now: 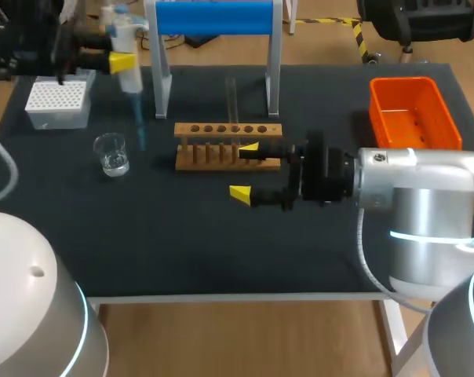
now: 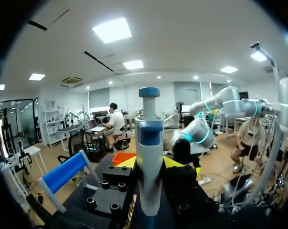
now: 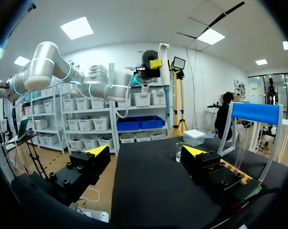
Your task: Invert the test tube, pick up the pipette, mount the tip to pipette, aspirate from beaker and dispense into the tube, eject the tip, return the pipette, and cap with the stopper.
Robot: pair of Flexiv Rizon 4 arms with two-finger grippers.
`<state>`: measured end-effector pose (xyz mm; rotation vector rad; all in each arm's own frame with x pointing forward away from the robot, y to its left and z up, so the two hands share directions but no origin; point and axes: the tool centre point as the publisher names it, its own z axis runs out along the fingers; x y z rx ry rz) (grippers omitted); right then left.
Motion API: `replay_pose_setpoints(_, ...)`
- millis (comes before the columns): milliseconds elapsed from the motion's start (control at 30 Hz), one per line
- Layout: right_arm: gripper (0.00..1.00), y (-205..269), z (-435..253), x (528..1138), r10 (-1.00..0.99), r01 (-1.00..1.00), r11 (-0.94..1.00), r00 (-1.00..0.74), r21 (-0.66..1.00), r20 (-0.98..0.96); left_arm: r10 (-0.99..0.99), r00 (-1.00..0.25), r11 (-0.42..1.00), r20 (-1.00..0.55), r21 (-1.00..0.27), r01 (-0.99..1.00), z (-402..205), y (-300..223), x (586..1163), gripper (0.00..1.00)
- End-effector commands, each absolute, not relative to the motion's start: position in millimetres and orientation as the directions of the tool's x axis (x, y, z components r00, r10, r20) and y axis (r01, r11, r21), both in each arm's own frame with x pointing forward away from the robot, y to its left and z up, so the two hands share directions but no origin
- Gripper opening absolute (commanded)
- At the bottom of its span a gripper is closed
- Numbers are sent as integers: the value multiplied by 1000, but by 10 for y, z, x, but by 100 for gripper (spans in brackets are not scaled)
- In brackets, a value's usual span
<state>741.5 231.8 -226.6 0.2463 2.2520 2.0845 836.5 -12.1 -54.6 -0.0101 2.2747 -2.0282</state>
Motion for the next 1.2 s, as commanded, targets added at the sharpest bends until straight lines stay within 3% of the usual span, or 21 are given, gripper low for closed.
replay_pose_setpoints(33,100,2293,-2264,7406,157,74,71,-986,995,62,-51,-996,111,-76,-991,70,-633,180,8520,0)
replay_pose_setpoints(1200,100,2293,-2264,7406,157,74,71,-986,995,62,-105,-987,115,-119,-988,107,-1205,774,9253,0)
